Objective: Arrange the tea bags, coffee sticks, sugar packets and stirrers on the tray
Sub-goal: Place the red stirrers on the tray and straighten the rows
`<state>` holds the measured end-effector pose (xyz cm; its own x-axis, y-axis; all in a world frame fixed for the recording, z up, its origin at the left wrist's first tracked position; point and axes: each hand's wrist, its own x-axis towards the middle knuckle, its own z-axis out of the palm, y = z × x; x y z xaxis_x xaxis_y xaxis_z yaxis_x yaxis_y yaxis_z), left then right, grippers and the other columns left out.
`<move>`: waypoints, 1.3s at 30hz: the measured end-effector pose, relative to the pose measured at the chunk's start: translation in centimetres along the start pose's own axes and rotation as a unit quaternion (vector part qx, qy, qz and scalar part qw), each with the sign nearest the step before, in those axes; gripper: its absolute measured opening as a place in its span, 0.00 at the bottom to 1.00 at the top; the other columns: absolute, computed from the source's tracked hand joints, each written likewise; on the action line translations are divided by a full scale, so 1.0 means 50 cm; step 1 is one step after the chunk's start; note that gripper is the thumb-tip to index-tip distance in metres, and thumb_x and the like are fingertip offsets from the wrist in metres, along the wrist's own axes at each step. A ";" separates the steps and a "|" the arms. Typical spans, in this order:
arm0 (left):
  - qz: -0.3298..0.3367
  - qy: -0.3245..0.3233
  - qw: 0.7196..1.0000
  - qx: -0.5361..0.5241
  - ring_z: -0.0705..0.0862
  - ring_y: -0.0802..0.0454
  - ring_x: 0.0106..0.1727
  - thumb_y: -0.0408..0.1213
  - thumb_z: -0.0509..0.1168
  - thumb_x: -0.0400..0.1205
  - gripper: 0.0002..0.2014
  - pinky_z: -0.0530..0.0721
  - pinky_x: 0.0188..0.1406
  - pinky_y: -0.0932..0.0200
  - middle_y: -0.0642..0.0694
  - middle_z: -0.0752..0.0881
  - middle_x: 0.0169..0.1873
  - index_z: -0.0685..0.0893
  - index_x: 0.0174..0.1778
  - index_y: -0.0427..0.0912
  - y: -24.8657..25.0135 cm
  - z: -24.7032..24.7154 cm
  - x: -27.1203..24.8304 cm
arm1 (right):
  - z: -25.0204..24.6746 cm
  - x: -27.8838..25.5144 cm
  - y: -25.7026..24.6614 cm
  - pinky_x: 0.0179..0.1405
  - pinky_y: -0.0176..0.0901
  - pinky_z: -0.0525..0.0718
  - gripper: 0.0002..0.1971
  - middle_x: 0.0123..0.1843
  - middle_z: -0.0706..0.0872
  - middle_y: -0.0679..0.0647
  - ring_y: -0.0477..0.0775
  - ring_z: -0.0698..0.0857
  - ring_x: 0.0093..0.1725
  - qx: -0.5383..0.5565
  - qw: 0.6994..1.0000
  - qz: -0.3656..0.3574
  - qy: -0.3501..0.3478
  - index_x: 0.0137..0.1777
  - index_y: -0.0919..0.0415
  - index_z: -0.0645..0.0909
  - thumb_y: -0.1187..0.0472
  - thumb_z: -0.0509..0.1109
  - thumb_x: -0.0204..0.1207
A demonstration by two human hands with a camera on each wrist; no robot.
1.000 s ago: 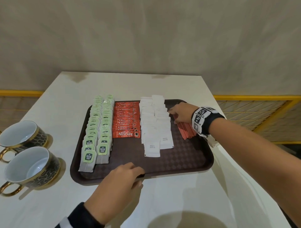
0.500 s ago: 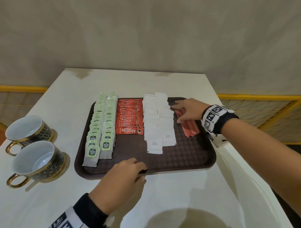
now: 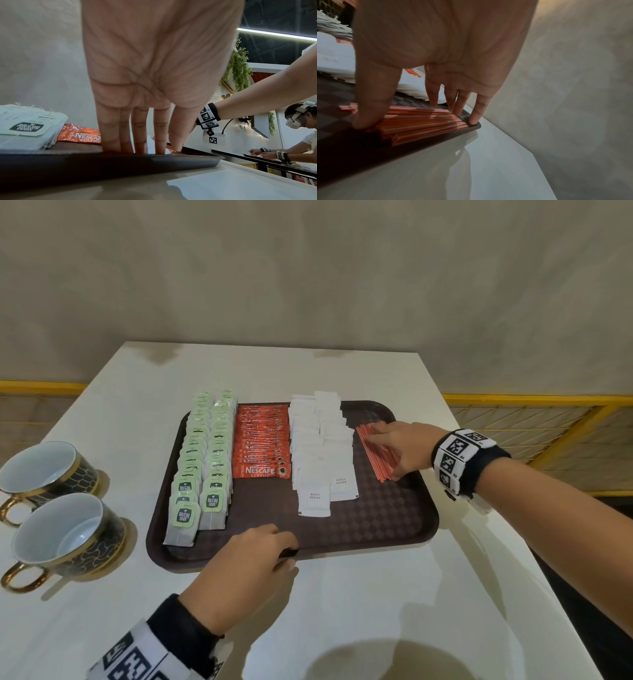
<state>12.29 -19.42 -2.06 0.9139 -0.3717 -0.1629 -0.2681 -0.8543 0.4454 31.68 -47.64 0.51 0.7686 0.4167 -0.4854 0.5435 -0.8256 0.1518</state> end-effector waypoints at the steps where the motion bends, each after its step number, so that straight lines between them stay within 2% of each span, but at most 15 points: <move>1: 0.000 0.000 1.000 0.000 0.82 0.55 0.52 0.48 0.59 0.86 0.10 0.80 0.52 0.60 0.58 0.80 0.51 0.81 0.61 0.58 0.001 0.000 0.000 | 0.000 0.000 -0.001 0.76 0.57 0.70 0.49 0.86 0.56 0.55 0.60 0.64 0.80 0.001 1.000 -0.001 0.004 0.86 0.53 0.53 0.45 0.77 0.70; 10: 0.003 -0.002 1.000 -0.001 0.81 0.55 0.54 0.48 0.59 0.86 0.11 0.79 0.54 0.59 0.57 0.80 0.52 0.81 0.63 0.57 0.007 -0.004 -0.001 | 0.004 -0.002 -0.020 0.79 0.56 0.66 0.49 0.87 0.55 0.54 0.58 0.60 0.83 0.015 1.000 0.000 -0.010 0.86 0.54 0.54 0.42 0.77 0.70; 16: 0.002 0.001 1.000 -0.001 0.81 0.55 0.54 0.47 0.59 0.87 0.11 0.78 0.52 0.63 0.57 0.80 0.52 0.81 0.63 0.56 0.008 -0.005 -0.002 | 0.002 -0.008 -0.021 0.80 0.55 0.64 0.46 0.86 0.57 0.54 0.59 0.61 0.83 0.021 1.000 0.005 -0.004 0.85 0.54 0.55 0.44 0.75 0.73; 19: -0.002 0.007 1.000 0.001 0.82 0.54 0.54 0.46 0.59 0.87 0.10 0.77 0.51 0.62 0.57 0.80 0.52 0.82 0.62 0.56 0.008 -0.005 -0.002 | -0.001 -0.016 -0.038 0.78 0.57 0.67 0.43 0.85 0.60 0.53 0.59 0.63 0.81 0.036 0.999 -0.005 0.009 0.85 0.53 0.58 0.44 0.74 0.74; 22: -0.009 0.008 1.000 0.018 0.82 0.52 0.55 0.41 0.59 0.87 0.12 0.77 0.51 0.62 0.55 0.81 0.54 0.81 0.64 0.56 0.004 -0.001 -0.004 | 0.008 -0.021 -0.056 0.76 0.57 0.70 0.37 0.83 0.65 0.53 0.58 0.67 0.79 0.031 0.999 -0.016 0.023 0.83 0.52 0.62 0.46 0.71 0.77; 25: -0.021 0.001 0.999 0.034 0.82 0.51 0.56 0.37 0.58 0.87 0.14 0.78 0.53 0.60 0.54 0.80 0.54 0.80 0.66 0.56 -0.008 0.000 -0.006 | 0.013 -0.025 -0.063 0.76 0.57 0.71 0.33 0.83 0.65 0.52 0.57 0.68 0.79 0.027 0.999 -0.009 0.025 0.83 0.51 0.62 0.47 0.68 0.80; 28: -0.031 0.002 0.999 0.039 0.81 0.52 0.54 0.38 0.59 0.86 0.13 0.79 0.52 0.59 0.54 0.80 0.51 0.81 0.62 0.56 -0.025 -0.009 -0.016 | 0.005 -0.049 -0.071 0.76 0.58 0.71 0.34 0.84 0.63 0.51 0.58 0.67 0.80 0.058 0.997 0.014 0.047 0.83 0.49 0.61 0.44 0.67 0.80; 30: -0.042 0.009 0.998 0.039 0.81 0.53 0.53 0.38 0.60 0.85 0.10 0.79 0.52 0.60 0.55 0.80 0.50 0.82 0.59 0.56 -0.039 -0.018 -0.029 | 0.008 -0.086 -0.091 0.72 0.56 0.76 0.29 0.79 0.71 0.51 0.57 0.72 0.76 0.099 0.988 0.035 0.109 0.78 0.49 0.69 0.43 0.67 0.79; 32: -0.058 0.010 0.997 0.042 0.81 0.54 0.52 0.38 0.60 0.85 0.09 0.79 0.51 0.61 0.54 0.81 0.50 0.82 0.57 0.54 -0.052 -0.027 -0.043 | 0.034 -0.138 -0.127 0.60 0.51 0.81 0.16 0.62 0.81 0.50 0.55 0.80 0.63 0.142 0.978 0.030 0.153 0.61 0.51 0.79 0.45 0.68 0.78; 33: -0.064 0.010 0.997 0.041 0.81 0.53 0.53 0.38 0.60 0.85 0.09 0.79 0.51 0.61 0.53 0.81 0.50 0.82 0.57 0.54 -0.058 -0.030 -0.049 | 0.052 -0.166 -0.150 0.53 0.48 0.82 0.12 0.55 0.81 0.47 0.53 0.82 0.55 0.165 0.975 0.021 0.144 0.53 0.50 0.80 0.45 0.69 0.77; 34: -0.069 0.010 0.997 0.040 0.80 0.53 0.53 0.37 0.60 0.86 0.09 0.79 0.50 0.60 0.53 0.81 0.51 0.81 0.58 0.53 -0.063 -0.032 -0.054 | 0.068 -0.193 -0.175 0.48 0.44 0.81 0.10 0.50 0.81 0.45 0.50 0.82 0.50 0.188 0.975 0.009 0.119 0.50 0.50 0.79 0.46 0.70 0.76; 36: -0.077 0.003 0.996 0.048 0.79 0.52 0.54 0.37 0.59 0.86 0.08 0.75 0.47 0.61 0.51 0.80 0.51 0.80 0.58 0.52 -0.068 -0.033 -0.060 | 0.093 -0.229 -0.211 0.45 0.40 0.79 0.09 0.49 0.78 0.43 0.47 0.80 0.46 0.201 0.977 -0.005 0.072 0.50 0.49 0.77 0.47 0.70 0.77; 39: -0.073 -0.018 0.995 0.059 0.78 0.52 0.53 0.37 0.59 0.87 0.08 0.71 0.44 0.63 0.51 0.79 0.50 0.78 0.58 0.52 -0.070 -0.031 -0.068 | 0.113 -0.241 -0.225 0.45 0.42 0.79 0.06 0.48 0.75 0.44 0.49 0.79 0.46 0.185 0.980 -0.009 0.073 0.49 0.52 0.74 0.51 0.65 0.80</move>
<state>10.56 -14.62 -1.68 0.9346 -0.2512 -0.2518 -0.1685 -0.9362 0.3086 14.40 -45.53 -0.23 0.8149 0.4606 -0.3519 0.4194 -0.8876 -0.1906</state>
